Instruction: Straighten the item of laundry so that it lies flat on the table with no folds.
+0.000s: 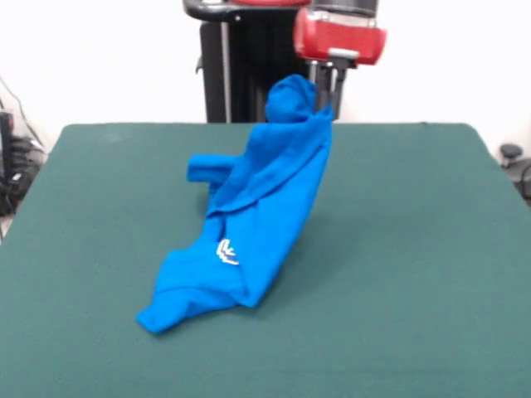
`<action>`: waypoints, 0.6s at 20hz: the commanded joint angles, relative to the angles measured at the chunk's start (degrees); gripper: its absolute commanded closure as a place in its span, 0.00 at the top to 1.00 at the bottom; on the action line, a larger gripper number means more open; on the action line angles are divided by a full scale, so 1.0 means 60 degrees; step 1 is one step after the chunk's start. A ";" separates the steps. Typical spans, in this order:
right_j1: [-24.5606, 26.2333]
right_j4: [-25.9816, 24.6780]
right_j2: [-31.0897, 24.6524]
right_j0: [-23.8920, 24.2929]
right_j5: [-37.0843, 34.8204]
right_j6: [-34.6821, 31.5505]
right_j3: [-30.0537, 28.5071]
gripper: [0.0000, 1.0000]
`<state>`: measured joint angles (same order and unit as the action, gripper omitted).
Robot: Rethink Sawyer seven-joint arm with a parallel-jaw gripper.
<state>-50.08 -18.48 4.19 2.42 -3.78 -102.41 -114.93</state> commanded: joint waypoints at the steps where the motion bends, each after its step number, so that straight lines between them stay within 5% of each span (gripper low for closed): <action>1: 0.0627 0.1135 0.0721 -0.1173 0.1267 -0.3013 -0.0981 0.00; 6: 0.1031 0.1662 0.1010 -0.1586 0.2108 -0.2851 -0.0996 0.00; 7: 0.1054 0.1805 0.0957 -0.1566 0.2278 -0.2649 -0.1060 1.00; 12: 0.1034 0.1958 0.0921 -0.1565 0.2263 -0.2519 -0.1117 1.00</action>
<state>-45.69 -11.01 9.67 -5.97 7.09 -102.41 -117.56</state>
